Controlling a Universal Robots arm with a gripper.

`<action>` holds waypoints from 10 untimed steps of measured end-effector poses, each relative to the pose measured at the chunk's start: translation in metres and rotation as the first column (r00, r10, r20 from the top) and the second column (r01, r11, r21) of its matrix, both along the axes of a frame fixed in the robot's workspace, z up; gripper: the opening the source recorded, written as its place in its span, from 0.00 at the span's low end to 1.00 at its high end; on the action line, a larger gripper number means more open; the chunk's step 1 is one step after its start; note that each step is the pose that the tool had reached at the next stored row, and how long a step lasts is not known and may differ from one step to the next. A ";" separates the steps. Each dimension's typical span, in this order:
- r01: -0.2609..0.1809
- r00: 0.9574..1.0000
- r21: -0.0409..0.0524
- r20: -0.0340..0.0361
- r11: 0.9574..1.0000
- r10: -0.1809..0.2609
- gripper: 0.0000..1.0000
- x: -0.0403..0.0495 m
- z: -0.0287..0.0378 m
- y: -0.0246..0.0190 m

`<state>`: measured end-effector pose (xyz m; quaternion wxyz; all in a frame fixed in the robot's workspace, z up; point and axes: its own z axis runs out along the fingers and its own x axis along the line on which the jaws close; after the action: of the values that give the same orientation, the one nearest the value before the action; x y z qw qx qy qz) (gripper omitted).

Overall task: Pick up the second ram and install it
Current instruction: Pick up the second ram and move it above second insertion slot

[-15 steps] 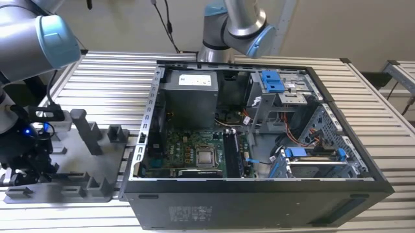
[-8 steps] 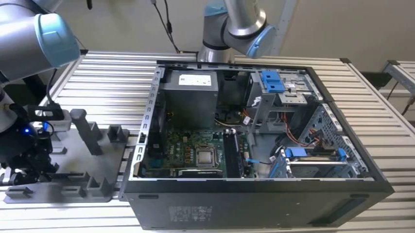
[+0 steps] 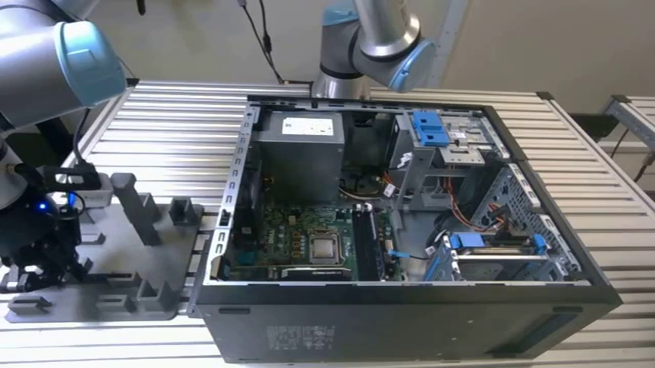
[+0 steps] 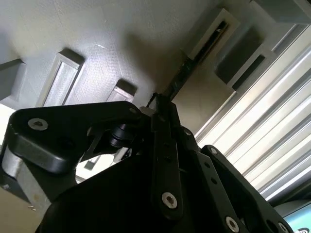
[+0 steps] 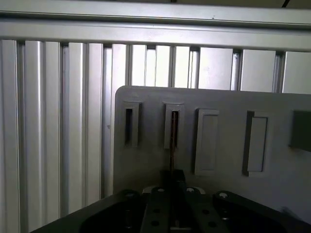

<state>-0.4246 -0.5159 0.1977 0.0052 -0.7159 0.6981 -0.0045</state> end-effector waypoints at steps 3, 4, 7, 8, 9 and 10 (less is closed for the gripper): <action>0.000 1.000 0.000 0.000 1.000 0.000 0.15 0.0000 0.0000 0.0000; 0.000 1.000 0.000 0.000 1.000 0.000 0.15 0.0000 0.0000 0.0000; 0.000 1.000 0.000 0.000 1.000 0.000 0.14 0.0000 0.0000 0.0000; 0.000 1.000 0.000 0.000 1.000 0.000 0.14 0.0000 0.0000 0.0000; 0.000 1.000 0.000 0.000 1.000 0.000 0.14 0.0000 0.0000 0.0000; 0.000 1.000 0.000 0.001 1.000 0.000 0.14 0.0000 0.0000 0.0000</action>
<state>-0.4246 -0.5159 0.1976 0.0054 -0.7159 0.6982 -0.0046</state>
